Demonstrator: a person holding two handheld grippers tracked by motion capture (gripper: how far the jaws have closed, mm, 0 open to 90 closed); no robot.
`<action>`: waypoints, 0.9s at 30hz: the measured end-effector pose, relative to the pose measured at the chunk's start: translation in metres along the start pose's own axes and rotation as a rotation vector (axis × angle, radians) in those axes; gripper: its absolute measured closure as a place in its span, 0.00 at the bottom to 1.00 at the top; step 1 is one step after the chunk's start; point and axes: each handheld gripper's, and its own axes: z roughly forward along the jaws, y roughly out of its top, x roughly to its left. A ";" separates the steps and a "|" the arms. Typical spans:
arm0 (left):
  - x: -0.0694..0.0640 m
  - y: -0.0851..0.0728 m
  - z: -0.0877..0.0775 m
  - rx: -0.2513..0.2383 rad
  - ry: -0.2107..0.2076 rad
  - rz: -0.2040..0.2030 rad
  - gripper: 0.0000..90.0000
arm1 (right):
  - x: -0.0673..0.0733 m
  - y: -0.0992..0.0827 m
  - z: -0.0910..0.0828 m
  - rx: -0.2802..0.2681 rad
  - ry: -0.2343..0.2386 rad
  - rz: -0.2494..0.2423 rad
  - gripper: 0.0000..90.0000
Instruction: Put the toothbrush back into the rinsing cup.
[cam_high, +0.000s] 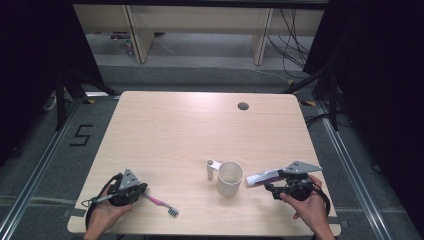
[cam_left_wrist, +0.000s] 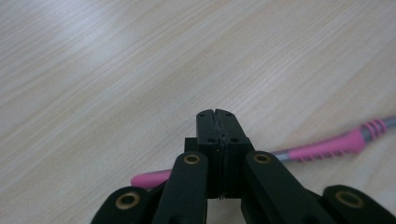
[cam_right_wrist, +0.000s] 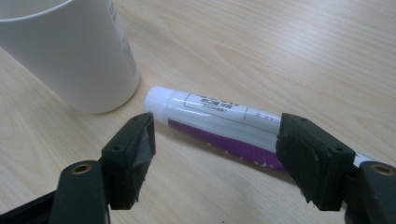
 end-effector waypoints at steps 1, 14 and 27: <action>0.000 -0.003 -0.003 0.010 0.002 -0.004 0.98 | 0.000 0.000 0.000 0.003 0.013 0.018 0.32; -0.014 -0.013 -0.019 0.044 -0.055 0.005 0.97 | -0.001 -0.001 -0.002 -0.005 0.001 -0.010 0.32; -0.026 -0.018 -0.032 0.119 -0.072 -0.019 0.95 | -0.004 -0.003 -0.004 -0.004 0.007 -0.016 0.32</action>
